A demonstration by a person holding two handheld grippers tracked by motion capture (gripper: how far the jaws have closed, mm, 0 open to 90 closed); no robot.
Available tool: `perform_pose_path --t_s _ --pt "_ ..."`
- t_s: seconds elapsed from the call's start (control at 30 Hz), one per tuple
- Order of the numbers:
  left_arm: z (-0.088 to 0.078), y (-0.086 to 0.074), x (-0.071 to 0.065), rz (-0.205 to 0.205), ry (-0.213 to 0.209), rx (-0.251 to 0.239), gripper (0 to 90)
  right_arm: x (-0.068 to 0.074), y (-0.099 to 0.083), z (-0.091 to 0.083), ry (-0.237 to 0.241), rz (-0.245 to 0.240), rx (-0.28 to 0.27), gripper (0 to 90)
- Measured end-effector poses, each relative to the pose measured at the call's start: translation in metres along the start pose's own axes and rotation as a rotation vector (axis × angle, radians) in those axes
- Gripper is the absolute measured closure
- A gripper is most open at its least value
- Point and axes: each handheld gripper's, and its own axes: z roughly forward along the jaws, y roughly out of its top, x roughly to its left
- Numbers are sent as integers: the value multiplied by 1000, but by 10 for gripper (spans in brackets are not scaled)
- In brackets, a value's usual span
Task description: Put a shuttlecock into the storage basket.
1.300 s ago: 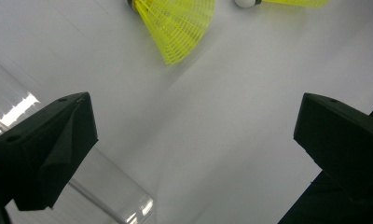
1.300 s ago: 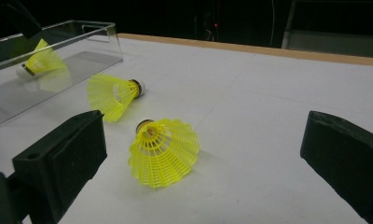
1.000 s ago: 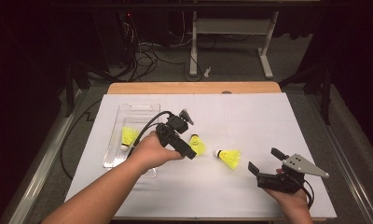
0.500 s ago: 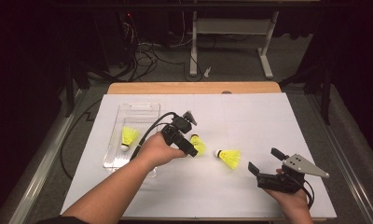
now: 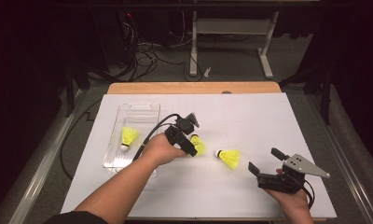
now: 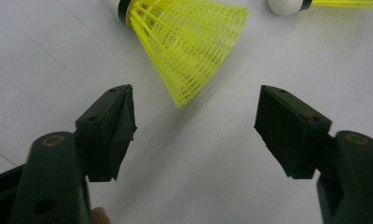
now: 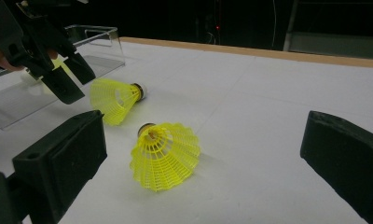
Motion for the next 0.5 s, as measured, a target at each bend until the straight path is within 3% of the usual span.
perform_pose_path --t_s 0.5 --pt "9 3 7 -31 6 11 493 0 0 -1 0 4 -1 8"
